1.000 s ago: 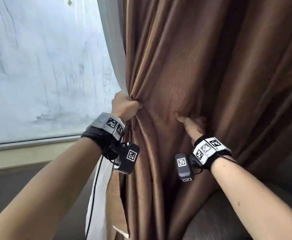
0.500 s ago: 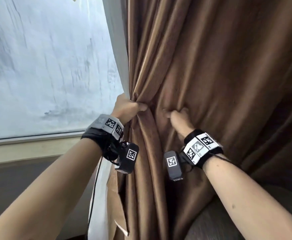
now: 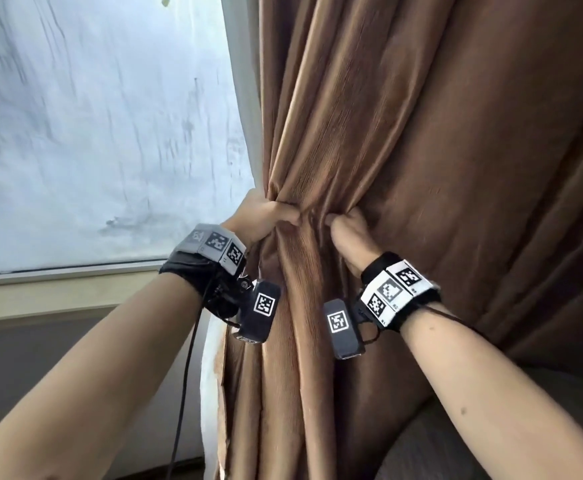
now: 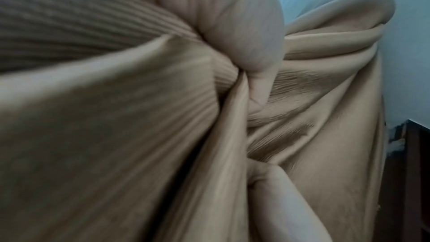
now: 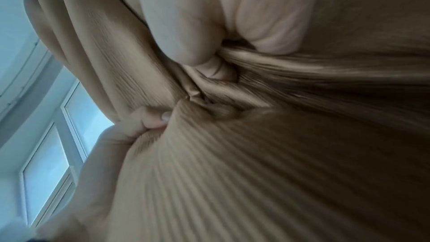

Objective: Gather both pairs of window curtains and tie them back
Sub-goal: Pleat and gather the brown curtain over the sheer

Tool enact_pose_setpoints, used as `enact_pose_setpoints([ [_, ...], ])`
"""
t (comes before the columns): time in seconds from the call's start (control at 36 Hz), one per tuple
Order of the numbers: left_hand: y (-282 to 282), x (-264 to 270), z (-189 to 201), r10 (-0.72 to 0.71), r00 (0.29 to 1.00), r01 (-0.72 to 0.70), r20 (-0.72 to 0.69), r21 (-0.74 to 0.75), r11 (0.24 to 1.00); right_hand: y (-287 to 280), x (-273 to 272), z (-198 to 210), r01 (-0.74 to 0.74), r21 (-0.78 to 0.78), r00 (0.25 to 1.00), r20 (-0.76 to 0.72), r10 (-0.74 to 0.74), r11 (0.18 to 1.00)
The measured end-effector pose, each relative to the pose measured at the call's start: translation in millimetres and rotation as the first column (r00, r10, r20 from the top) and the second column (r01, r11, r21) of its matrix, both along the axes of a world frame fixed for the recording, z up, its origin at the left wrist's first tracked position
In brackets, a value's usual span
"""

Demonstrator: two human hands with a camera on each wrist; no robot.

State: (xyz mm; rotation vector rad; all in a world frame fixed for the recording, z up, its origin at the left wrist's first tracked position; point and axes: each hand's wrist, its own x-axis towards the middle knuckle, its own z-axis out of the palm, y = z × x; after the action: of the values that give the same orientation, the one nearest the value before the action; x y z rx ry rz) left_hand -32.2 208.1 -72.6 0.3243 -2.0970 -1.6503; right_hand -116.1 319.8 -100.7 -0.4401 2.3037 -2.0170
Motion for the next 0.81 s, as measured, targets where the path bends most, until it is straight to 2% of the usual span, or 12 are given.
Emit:
enact_pose_setpoints([
  [0.19,-9,5,1,0.044,0.999,-0.045,-0.006,-0.029,0.999,12,-1,3,0.024,-0.096,0.999,0.025,-0.022,0.995],
  [0.42,-1,-9,-6,0.169,0.982,-0.175,-0.084,-0.065,0.982,23,6,3,-0.141,-0.171,0.983,0.096,0.159,0.975],
  [0.5,6,-14,-10,0.160,0.983,-0.165,-0.087,-0.056,0.985,21,13,7,-0.193,-0.103,0.978,0.058,0.200,0.976],
  [0.58,13,-12,-11,0.079,0.991,-0.082,-0.110,-0.019,0.996,17,17,12,-0.200,0.035,0.979,-0.039,0.202,0.979],
  [0.72,16,-5,-8,-0.021,0.994,0.030,-0.106,0.080,0.996,5,14,8,-0.087,0.364,0.962,-0.212,0.174,0.927],
  [0.81,16,0,-3,-0.048,0.994,0.057,-0.098,0.090,0.994,-7,18,3,-0.024,0.447,0.917,-0.347,0.199,0.894],
])
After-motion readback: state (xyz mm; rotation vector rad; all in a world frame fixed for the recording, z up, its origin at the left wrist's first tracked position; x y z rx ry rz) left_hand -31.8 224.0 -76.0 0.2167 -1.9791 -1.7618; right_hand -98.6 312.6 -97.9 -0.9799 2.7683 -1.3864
